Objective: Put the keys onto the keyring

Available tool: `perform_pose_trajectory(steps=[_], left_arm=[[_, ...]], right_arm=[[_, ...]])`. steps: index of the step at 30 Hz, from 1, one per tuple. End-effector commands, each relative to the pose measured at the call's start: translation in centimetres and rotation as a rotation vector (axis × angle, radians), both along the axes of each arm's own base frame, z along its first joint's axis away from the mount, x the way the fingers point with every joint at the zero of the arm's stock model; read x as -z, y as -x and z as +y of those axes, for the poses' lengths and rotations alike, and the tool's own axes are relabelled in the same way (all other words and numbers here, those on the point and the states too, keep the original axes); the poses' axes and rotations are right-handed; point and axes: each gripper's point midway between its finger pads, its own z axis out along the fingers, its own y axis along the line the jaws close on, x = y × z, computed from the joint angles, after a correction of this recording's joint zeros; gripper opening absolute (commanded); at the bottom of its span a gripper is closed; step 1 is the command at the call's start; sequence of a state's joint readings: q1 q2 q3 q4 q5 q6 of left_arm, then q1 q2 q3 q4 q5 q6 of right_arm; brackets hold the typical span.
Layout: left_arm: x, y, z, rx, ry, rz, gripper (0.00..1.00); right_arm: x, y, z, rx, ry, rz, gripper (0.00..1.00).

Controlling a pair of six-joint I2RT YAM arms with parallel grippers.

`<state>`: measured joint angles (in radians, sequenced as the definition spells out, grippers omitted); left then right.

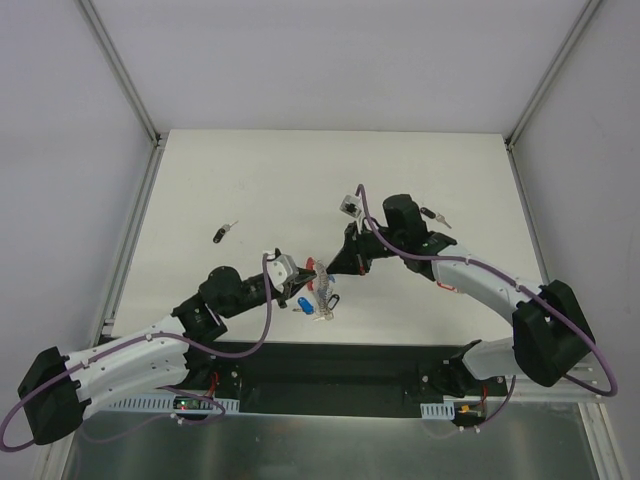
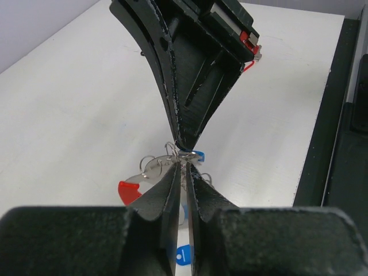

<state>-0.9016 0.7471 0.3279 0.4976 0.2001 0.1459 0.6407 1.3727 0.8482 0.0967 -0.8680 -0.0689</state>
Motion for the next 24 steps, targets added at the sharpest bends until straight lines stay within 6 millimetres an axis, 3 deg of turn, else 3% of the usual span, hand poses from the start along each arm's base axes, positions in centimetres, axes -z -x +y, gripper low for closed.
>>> perform_pose_trajectory(steps=[1,2,4,5,7,8,15,24], left_arm=[[-2.0,-0.6,0.2,-0.033,0.067,-0.031,0.16],[-2.3,-0.7,0.3,-0.039,0.069,-0.029,0.26],[-1.7,-0.9,0.5,-0.06,0.031,-0.003,0.31],[-2.4,-1.2,0.5,-0.069,0.03,-0.003,0.36],[-1.4,-1.3,0.4,-0.067,-0.037,0.031,0.4],[-2.1,-1.4,0.1,-0.06,-0.037,0.026,0.43],[-1.1,-1.0,-1.8,0.045,-0.108,0.015,0.44],[-0.2,-0.5,-2.7,0.149,-0.195,0.002,0.36]], right_arm=[[-2.5,-0.2,-0.1,-0.01,-0.011,-0.089,0.01],[-2.8,-0.2,-0.1,-0.02,-0.008,-0.13,0.01],[-2.9,0.3,-0.4,-0.022,0.016,-0.134,0.01],[-2.9,0.3,-0.5,-0.024,0.022,-0.148,0.01],[-2.9,0.4,-0.5,-0.022,0.039,-0.168,0.01],[-2.9,0.4,-0.6,-0.023,0.048,-0.188,0.01],[-2.8,0.7,-0.9,-0.03,0.101,-0.225,0.01],[-2.5,1.1,-0.9,-0.042,0.134,-0.251,0.01]])
